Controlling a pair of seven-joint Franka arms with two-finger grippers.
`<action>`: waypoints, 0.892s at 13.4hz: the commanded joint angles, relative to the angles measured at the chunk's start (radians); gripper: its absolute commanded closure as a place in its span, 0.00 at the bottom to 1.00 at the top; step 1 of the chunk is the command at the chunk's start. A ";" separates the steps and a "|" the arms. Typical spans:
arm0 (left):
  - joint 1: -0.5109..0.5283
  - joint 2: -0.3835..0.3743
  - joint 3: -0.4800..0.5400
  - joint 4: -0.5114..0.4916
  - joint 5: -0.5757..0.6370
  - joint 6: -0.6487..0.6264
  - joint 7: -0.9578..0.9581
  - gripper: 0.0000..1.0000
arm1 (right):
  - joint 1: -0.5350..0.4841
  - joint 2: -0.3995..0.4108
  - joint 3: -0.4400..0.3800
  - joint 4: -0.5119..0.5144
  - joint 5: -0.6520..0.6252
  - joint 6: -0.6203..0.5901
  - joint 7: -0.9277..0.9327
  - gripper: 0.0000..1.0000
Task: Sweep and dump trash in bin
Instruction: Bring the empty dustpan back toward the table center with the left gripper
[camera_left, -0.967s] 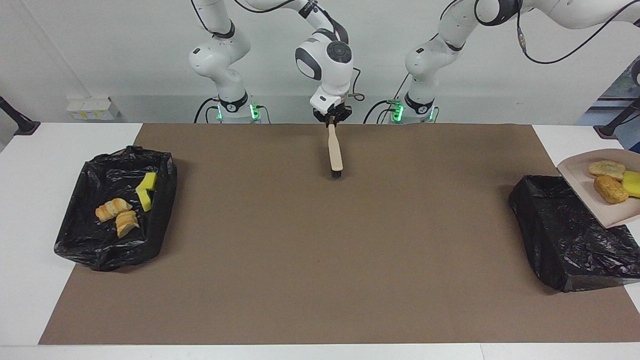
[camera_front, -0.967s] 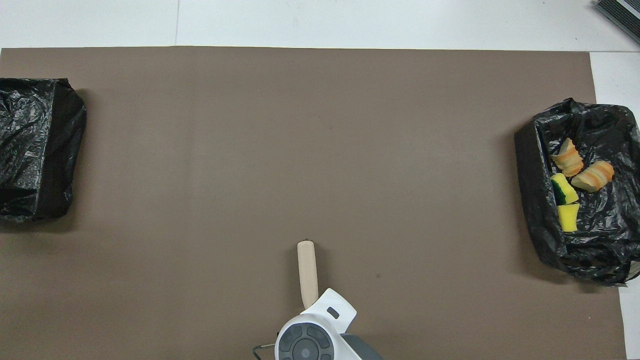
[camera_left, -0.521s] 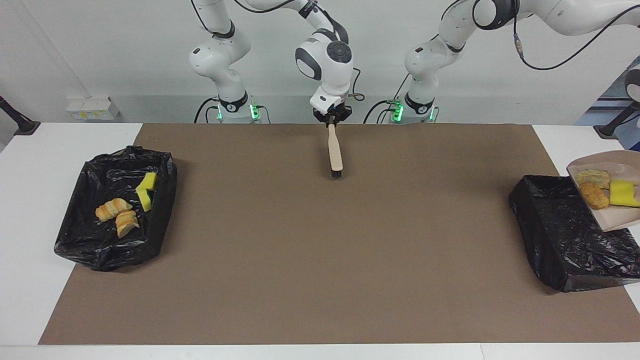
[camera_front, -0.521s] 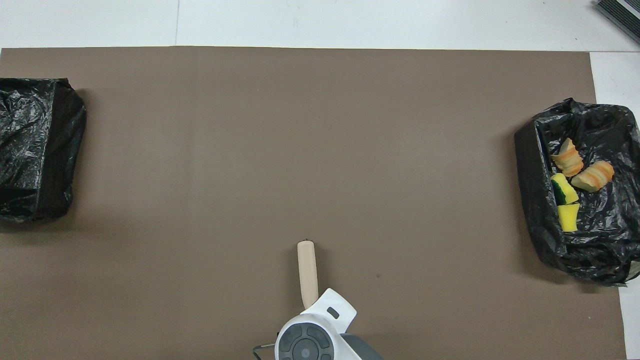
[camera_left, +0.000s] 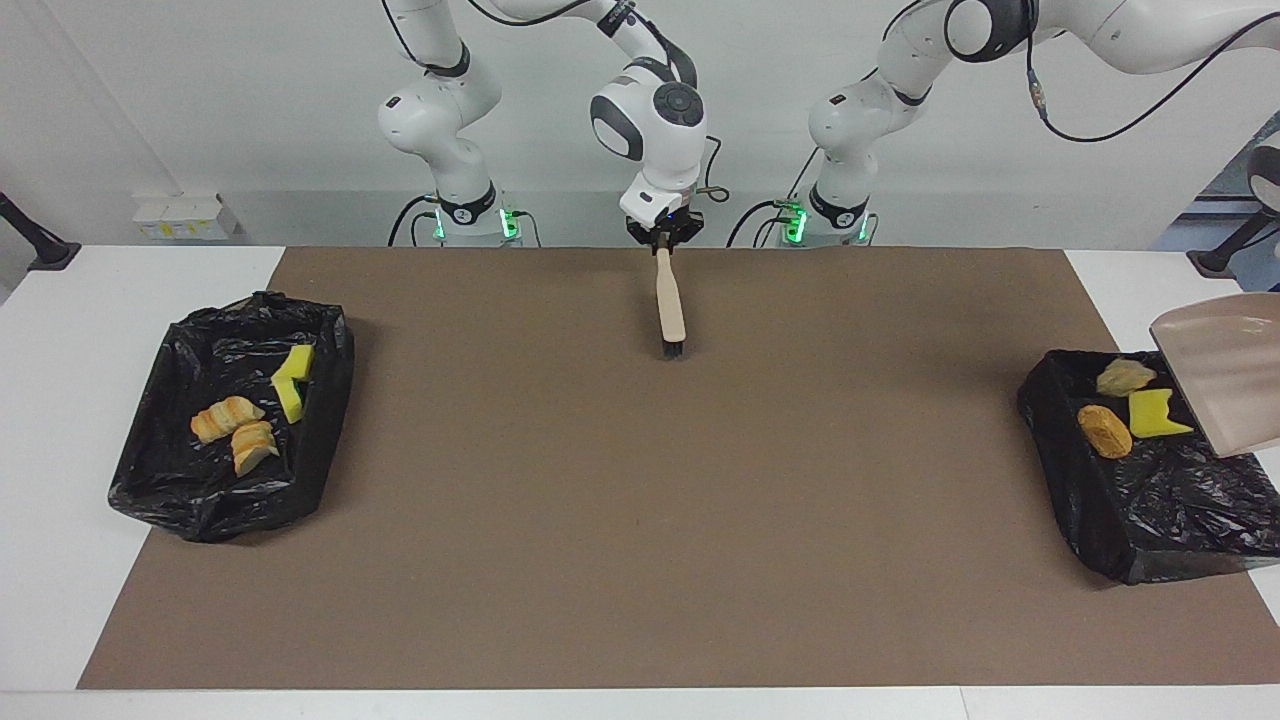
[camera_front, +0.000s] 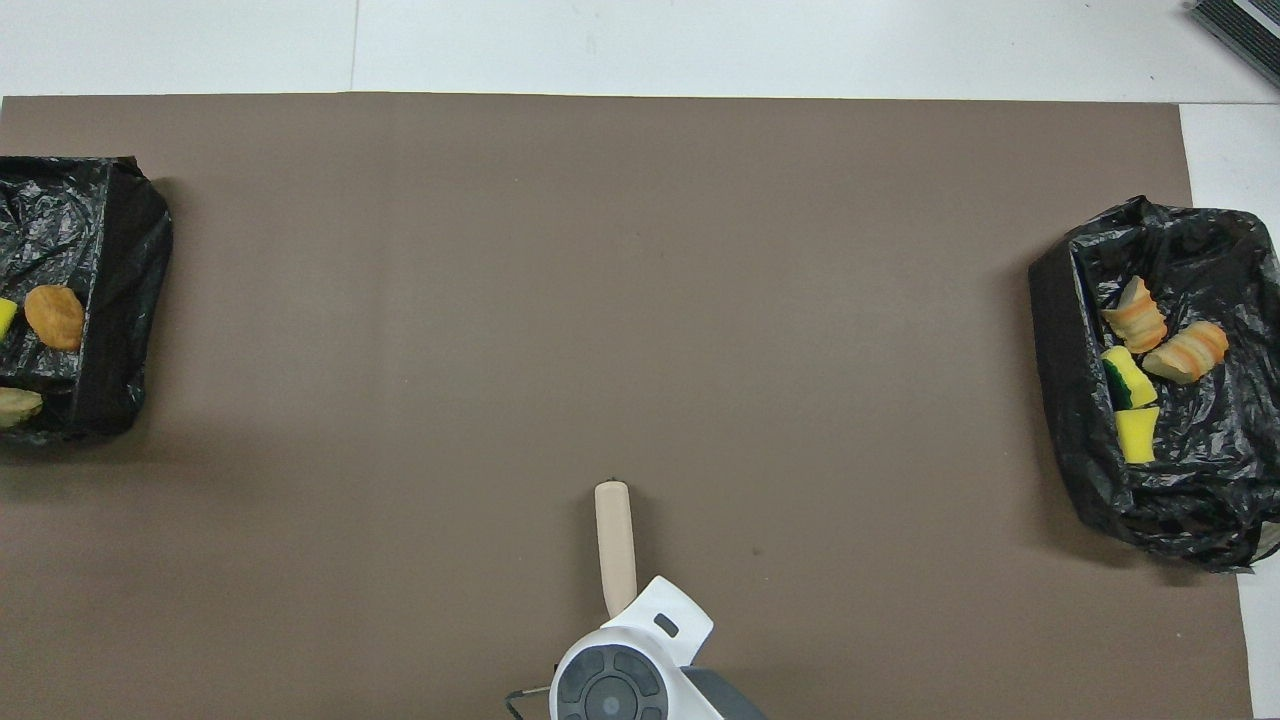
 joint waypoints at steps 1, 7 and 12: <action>-0.031 -0.026 0.009 0.021 0.041 -0.061 -0.014 1.00 | 0.003 0.002 0.000 -0.020 0.025 0.014 0.018 1.00; -0.123 -0.111 -0.006 -0.034 0.012 -0.176 -0.089 1.00 | 0.001 0.005 0.000 -0.026 0.089 0.046 0.007 1.00; -0.195 -0.194 -0.008 -0.218 -0.157 -0.153 -0.318 1.00 | -0.002 0.003 -0.001 -0.053 0.104 0.071 -0.032 1.00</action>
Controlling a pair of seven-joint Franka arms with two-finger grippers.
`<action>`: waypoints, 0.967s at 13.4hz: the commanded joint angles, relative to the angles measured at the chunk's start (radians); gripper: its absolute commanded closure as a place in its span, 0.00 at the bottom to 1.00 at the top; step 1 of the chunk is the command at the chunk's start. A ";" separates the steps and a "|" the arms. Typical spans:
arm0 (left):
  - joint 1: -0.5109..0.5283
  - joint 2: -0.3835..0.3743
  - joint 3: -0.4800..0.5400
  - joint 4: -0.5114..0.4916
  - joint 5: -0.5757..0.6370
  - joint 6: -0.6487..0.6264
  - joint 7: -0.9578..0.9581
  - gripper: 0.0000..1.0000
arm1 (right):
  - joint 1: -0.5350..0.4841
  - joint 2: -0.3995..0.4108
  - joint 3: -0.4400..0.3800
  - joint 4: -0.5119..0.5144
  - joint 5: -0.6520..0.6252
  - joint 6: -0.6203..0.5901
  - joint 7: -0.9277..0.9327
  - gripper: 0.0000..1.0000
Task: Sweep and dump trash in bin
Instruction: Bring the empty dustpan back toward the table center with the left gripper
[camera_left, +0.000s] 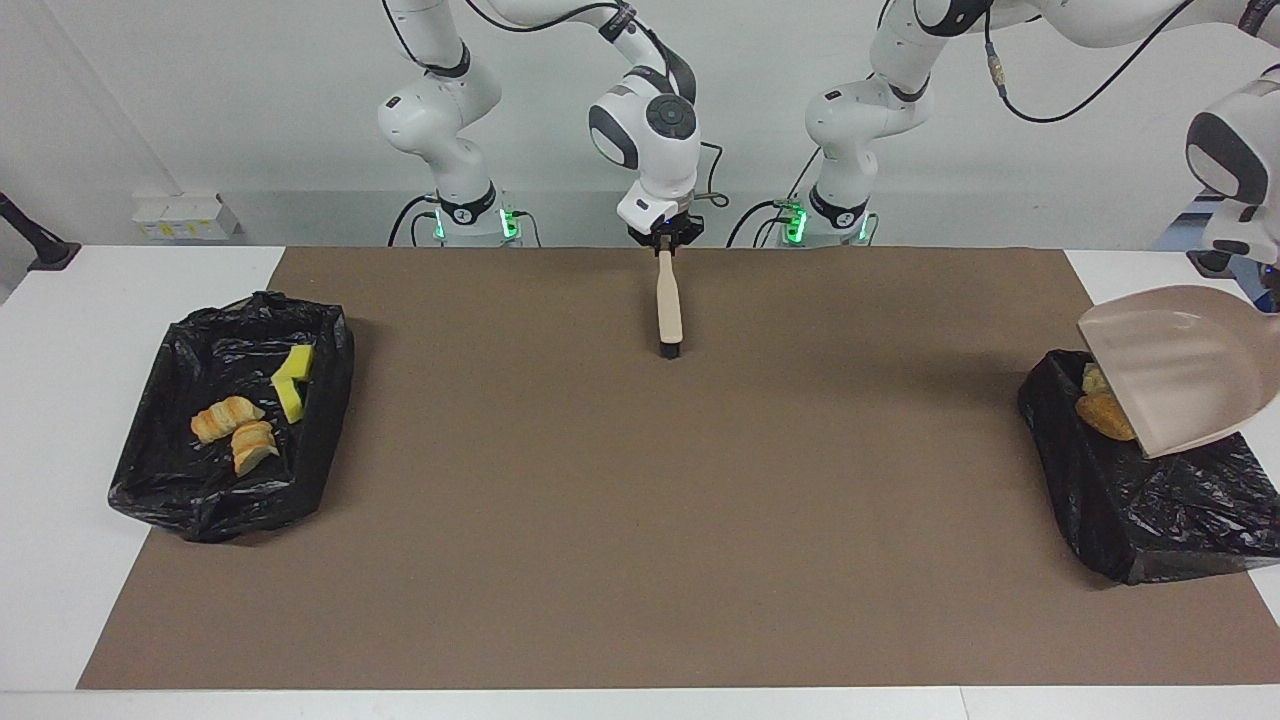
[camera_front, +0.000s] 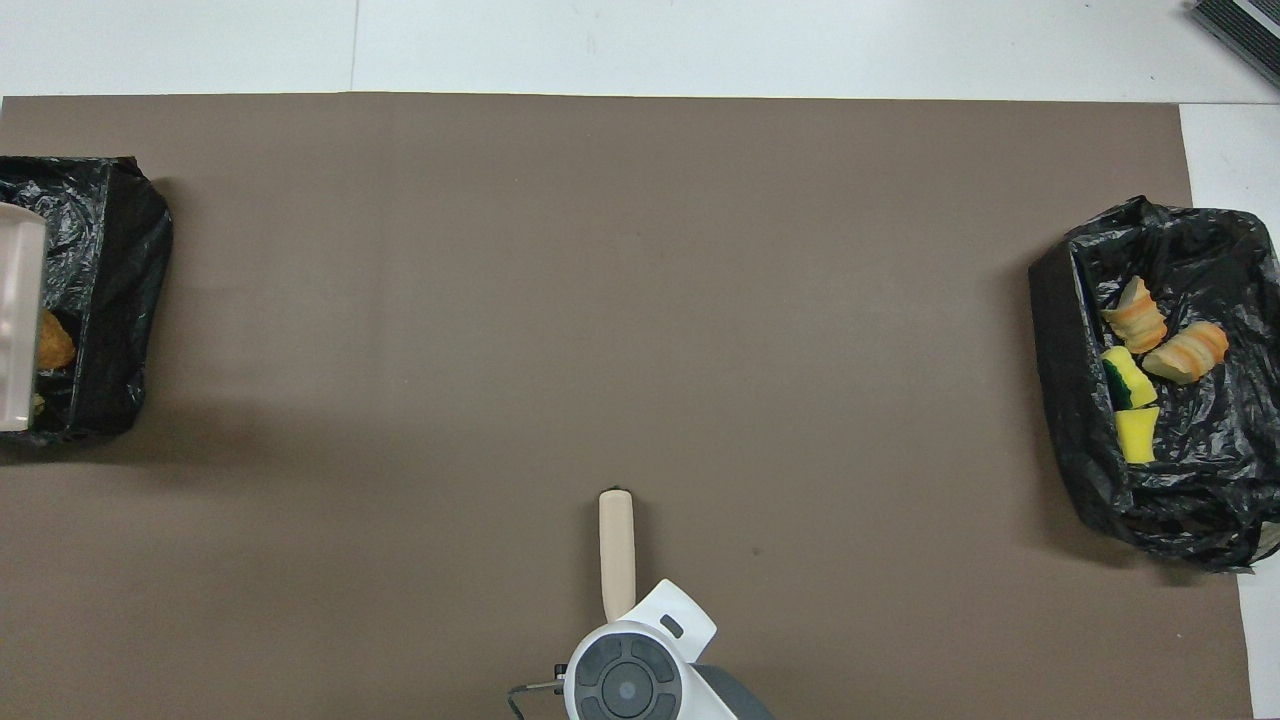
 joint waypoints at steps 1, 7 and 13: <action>-0.027 -0.057 0.011 -0.083 -0.095 0.021 -0.097 1.00 | -0.004 -0.007 -0.001 -0.021 0.030 0.025 -0.035 1.00; -0.209 -0.047 0.011 -0.208 -0.227 0.050 -0.517 1.00 | -0.004 -0.007 -0.001 -0.021 0.030 0.014 -0.077 0.73; -0.405 -0.025 0.011 -0.307 -0.267 0.199 -0.741 1.00 | -0.118 -0.007 -0.008 0.115 0.013 -0.139 -0.089 0.00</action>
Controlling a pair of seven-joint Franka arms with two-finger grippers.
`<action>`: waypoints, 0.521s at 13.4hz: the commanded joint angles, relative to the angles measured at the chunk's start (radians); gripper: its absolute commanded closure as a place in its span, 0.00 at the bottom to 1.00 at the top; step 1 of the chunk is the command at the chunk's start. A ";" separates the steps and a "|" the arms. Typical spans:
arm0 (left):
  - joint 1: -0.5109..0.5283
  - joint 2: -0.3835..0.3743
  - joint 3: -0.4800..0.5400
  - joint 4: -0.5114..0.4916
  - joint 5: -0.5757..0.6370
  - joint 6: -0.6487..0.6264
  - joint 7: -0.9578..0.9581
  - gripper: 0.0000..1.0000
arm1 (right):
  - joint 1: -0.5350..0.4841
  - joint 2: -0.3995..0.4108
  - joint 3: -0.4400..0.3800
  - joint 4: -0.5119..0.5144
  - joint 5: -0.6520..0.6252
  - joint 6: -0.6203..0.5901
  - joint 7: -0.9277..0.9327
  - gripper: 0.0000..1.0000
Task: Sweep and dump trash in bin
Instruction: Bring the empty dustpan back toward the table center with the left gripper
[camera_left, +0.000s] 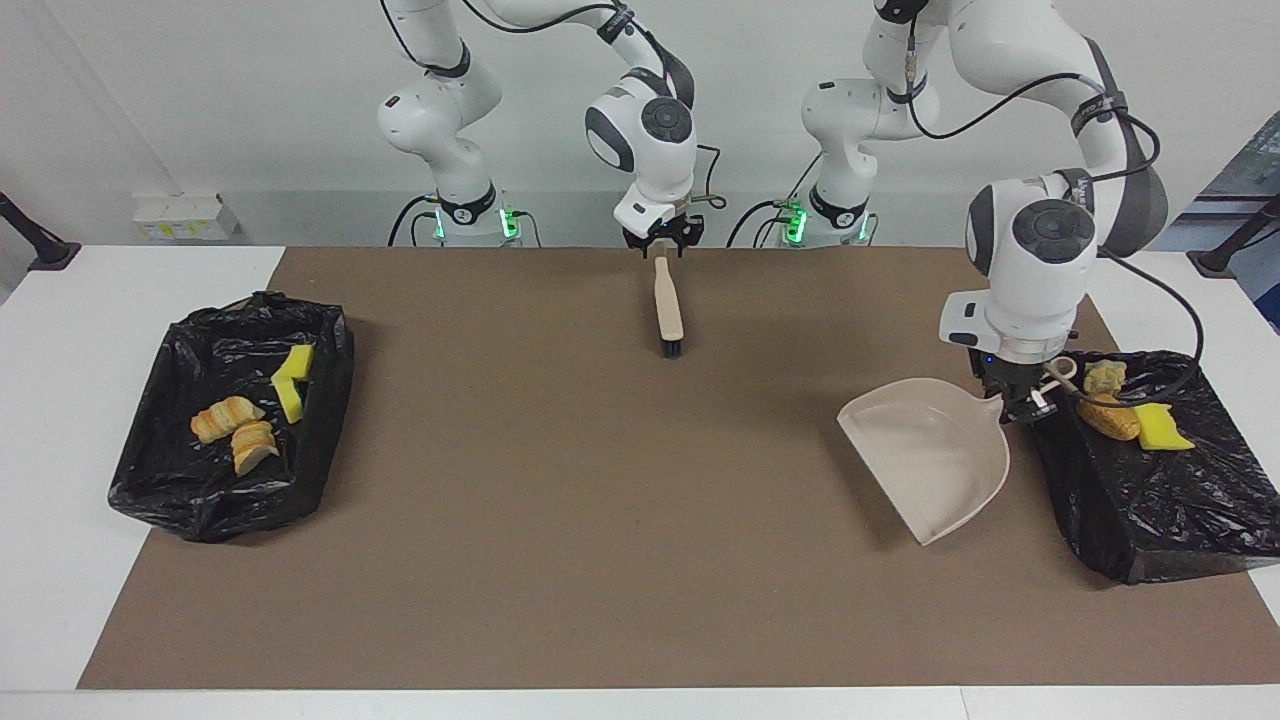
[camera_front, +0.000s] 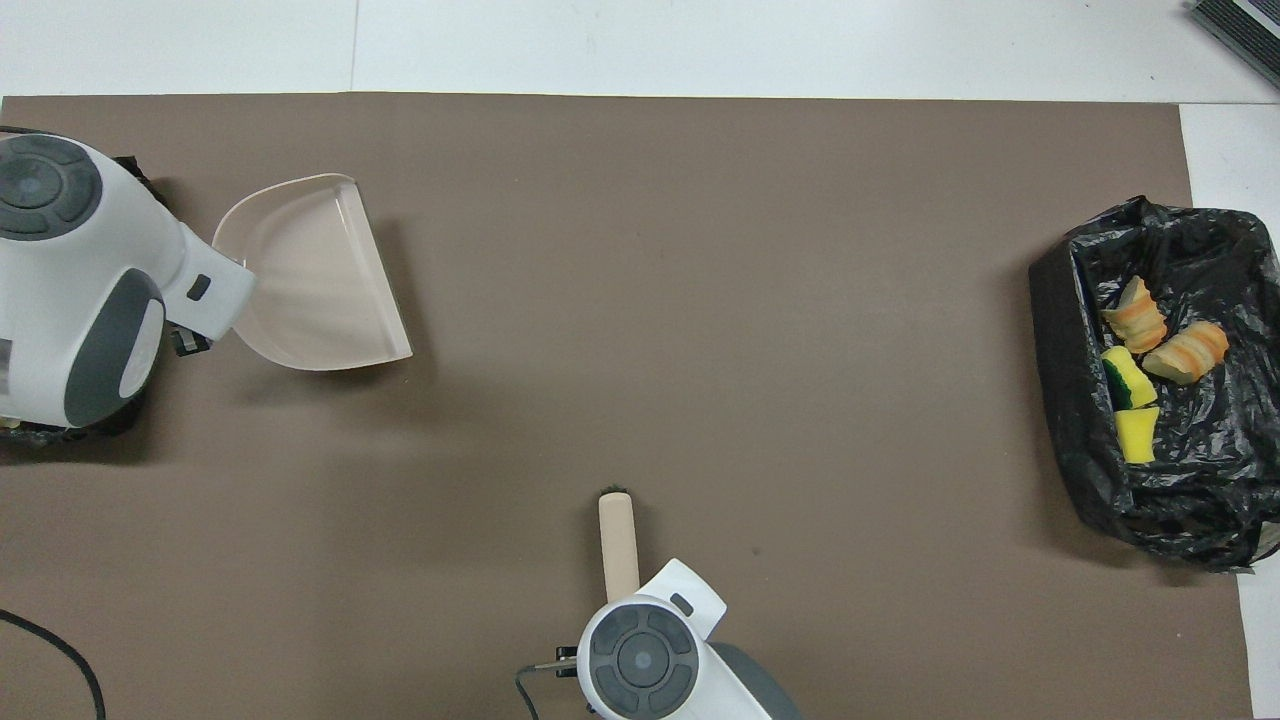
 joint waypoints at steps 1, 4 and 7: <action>-0.085 0.005 0.021 -0.016 -0.053 0.035 -0.158 1.00 | -0.095 -0.008 -0.006 0.103 0.009 -0.126 -0.073 0.00; -0.151 0.031 0.021 -0.005 -0.127 0.069 -0.433 1.00 | -0.224 0.007 -0.006 0.196 -0.044 -0.157 -0.208 0.00; -0.239 0.083 0.021 0.035 -0.230 0.094 -0.744 1.00 | -0.336 0.012 -0.004 0.243 -0.144 -0.183 -0.354 0.00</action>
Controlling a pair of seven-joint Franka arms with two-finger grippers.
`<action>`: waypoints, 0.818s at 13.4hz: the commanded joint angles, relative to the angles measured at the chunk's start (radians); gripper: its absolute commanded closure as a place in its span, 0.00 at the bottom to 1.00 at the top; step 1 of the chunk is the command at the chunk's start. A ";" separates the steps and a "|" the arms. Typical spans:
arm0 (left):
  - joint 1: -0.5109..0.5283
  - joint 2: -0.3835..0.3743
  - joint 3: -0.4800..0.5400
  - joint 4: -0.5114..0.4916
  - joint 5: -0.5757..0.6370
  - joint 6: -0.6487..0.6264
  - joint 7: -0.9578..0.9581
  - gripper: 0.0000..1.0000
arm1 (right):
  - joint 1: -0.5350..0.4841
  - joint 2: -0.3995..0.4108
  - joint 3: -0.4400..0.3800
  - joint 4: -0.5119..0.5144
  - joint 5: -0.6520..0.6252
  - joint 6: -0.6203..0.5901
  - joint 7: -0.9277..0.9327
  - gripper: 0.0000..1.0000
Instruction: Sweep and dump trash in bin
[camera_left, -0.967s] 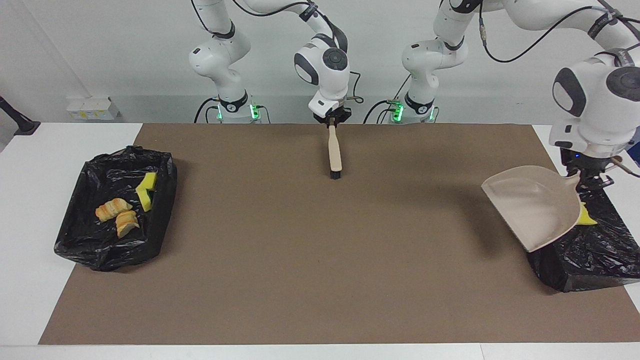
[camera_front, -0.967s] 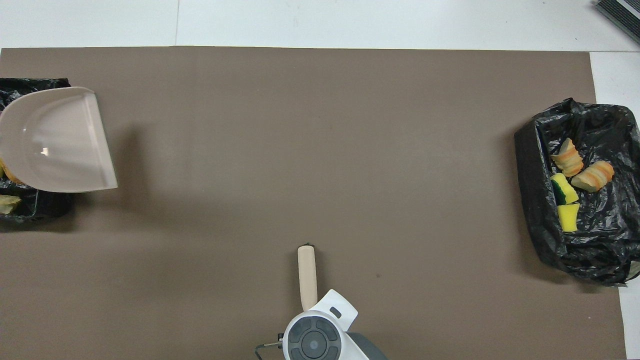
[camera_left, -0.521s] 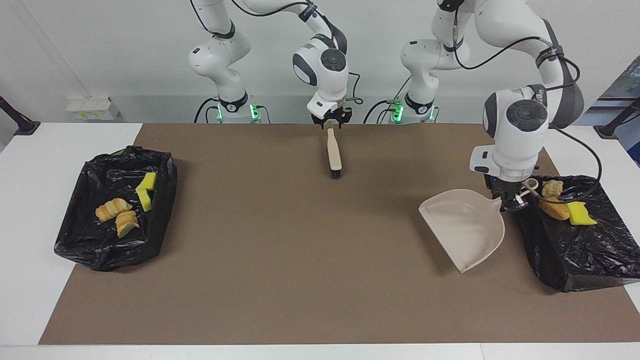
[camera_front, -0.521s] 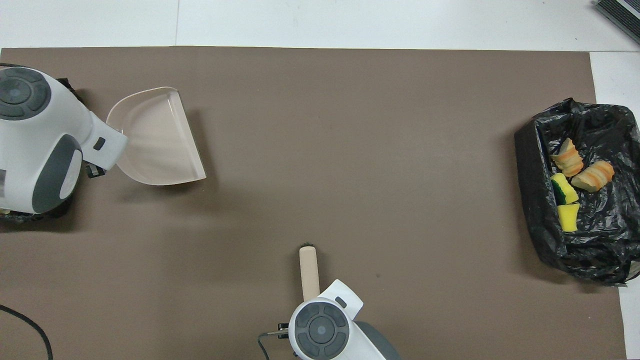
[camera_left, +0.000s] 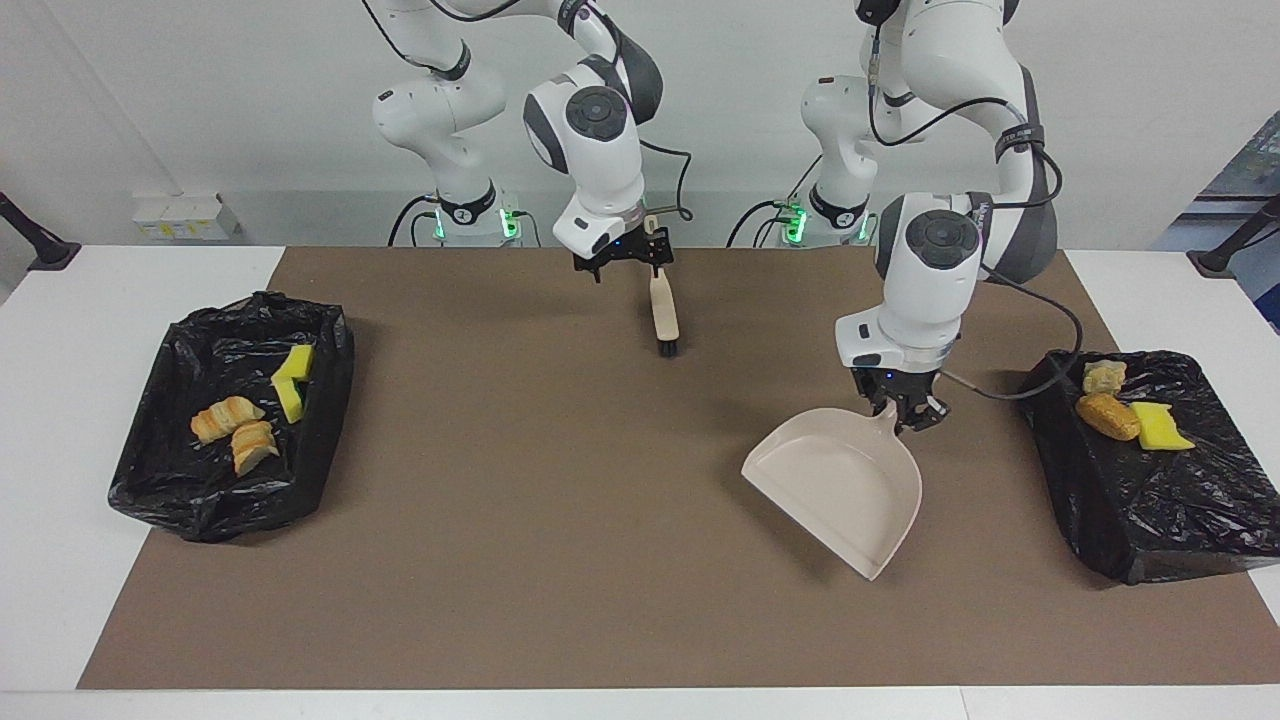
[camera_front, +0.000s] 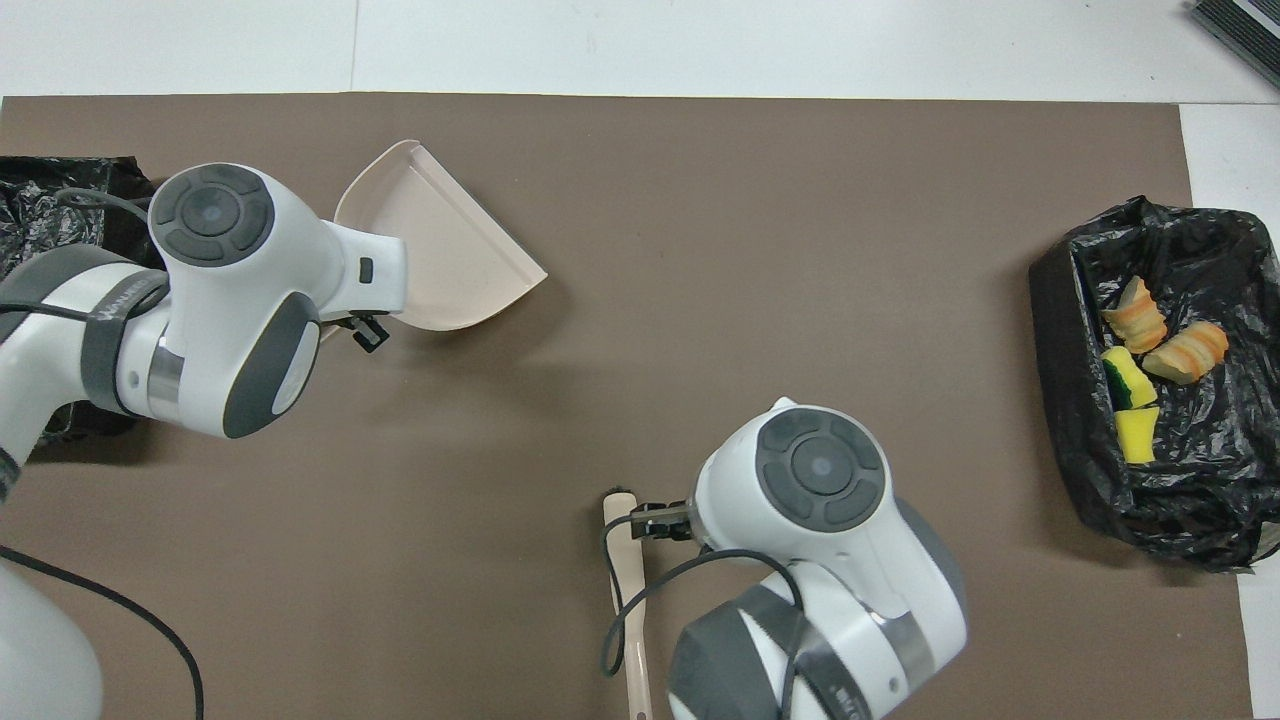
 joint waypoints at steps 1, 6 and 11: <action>-0.096 0.045 0.020 0.044 -0.073 0.026 -0.241 1.00 | -0.070 0.018 0.007 0.058 -0.088 -0.044 -0.104 0.00; -0.214 0.089 0.014 0.065 -0.170 0.070 -0.641 1.00 | -0.322 0.024 0.006 0.212 -0.161 -0.171 -0.373 0.00; -0.237 0.123 -0.038 0.107 -0.191 0.079 -0.852 1.00 | -0.551 0.015 0.003 0.248 -0.164 -0.171 -0.526 0.00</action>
